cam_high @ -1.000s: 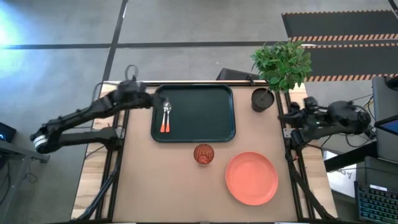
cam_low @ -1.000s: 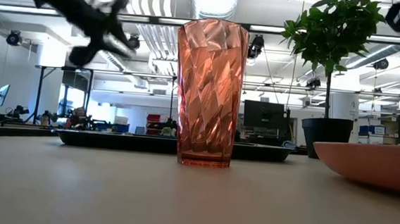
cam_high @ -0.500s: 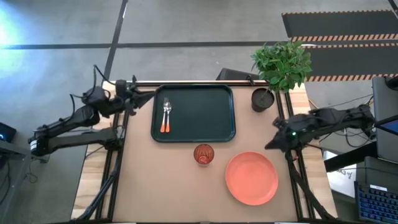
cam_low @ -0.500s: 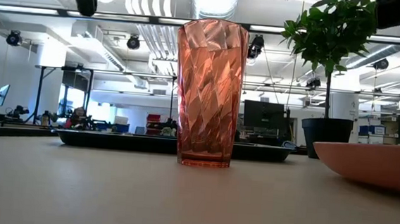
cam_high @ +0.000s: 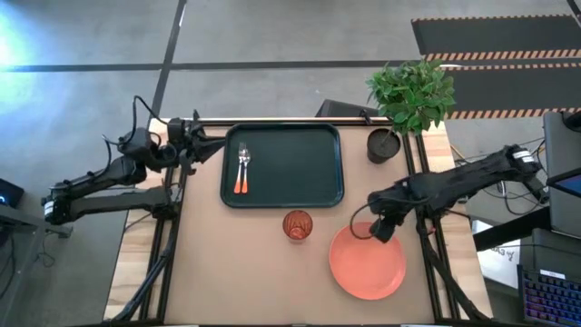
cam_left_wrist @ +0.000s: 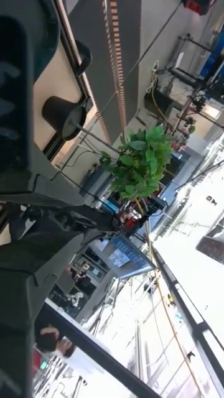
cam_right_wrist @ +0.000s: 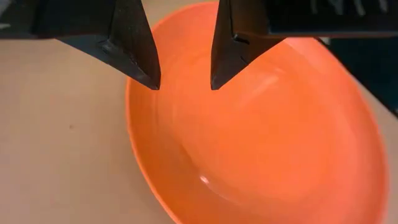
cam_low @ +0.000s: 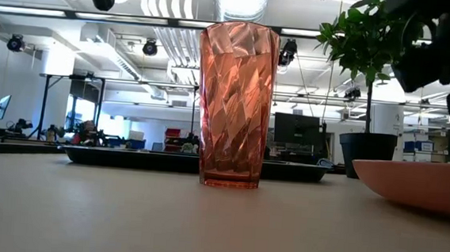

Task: Pick and place plate/cup/fork/spoon on tray
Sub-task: Put the orange plate on the black serving tray to the right of the orange spoon

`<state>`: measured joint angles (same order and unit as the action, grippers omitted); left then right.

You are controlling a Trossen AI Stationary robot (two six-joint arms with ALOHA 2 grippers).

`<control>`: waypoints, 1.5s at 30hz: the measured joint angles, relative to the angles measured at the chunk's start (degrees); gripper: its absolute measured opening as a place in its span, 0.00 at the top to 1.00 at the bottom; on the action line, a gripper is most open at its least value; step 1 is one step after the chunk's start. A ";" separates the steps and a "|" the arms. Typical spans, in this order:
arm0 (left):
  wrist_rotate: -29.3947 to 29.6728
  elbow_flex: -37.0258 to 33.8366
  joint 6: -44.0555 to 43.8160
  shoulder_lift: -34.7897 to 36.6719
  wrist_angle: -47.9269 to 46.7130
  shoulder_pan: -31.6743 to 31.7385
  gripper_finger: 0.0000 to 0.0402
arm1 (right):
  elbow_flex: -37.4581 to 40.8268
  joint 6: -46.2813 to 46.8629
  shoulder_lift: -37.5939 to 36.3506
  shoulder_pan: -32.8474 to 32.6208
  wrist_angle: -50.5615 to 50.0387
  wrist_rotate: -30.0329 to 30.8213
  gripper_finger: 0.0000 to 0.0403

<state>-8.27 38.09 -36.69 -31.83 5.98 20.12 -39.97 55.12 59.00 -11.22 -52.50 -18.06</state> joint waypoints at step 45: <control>-2.21 -0.94 -0.63 -2.57 -0.52 0.00 0.85 | -7.09 -23.29 14.32 8.23 -4.37 5.44 0.67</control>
<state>-10.48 37.15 -37.32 -34.41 5.46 20.12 -47.06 31.83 73.32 -2.98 -56.87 -12.62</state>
